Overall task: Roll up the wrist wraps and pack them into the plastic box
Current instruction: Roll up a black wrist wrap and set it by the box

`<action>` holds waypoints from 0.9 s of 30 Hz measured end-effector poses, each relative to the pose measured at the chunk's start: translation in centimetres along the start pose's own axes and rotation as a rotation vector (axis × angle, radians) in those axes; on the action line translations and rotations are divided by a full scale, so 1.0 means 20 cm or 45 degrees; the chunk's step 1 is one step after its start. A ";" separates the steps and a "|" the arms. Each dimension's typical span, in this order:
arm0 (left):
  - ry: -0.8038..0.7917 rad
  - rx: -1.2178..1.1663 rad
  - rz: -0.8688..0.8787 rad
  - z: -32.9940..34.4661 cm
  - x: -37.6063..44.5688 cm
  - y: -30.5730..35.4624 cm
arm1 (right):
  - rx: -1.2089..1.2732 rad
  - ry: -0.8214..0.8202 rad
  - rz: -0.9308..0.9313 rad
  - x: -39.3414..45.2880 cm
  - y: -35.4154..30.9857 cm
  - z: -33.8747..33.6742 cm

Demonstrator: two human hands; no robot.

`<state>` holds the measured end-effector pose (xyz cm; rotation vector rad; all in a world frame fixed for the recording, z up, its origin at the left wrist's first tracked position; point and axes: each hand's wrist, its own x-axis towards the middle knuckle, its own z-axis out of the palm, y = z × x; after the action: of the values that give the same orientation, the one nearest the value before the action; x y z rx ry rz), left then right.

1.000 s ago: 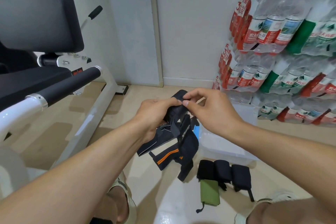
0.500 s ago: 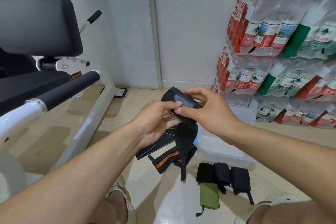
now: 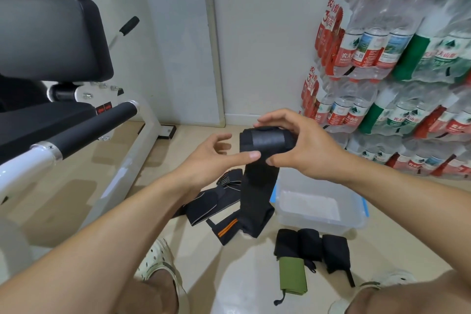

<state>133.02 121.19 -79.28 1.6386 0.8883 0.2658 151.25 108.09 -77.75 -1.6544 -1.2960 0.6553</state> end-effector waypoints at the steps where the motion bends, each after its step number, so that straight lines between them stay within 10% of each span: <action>1: -0.074 -0.009 0.052 -0.01 0.00 0.00 | 0.019 -0.041 -0.024 0.00 0.00 -0.01; 27: -0.422 -0.572 0.003 0.08 -0.03 0.04 | -0.256 0.011 -0.348 -0.03 0.01 0.03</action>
<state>133.78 119.61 -78.82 1.2186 0.5272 0.1725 150.71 107.70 -78.24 -1.5942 -1.5882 0.3623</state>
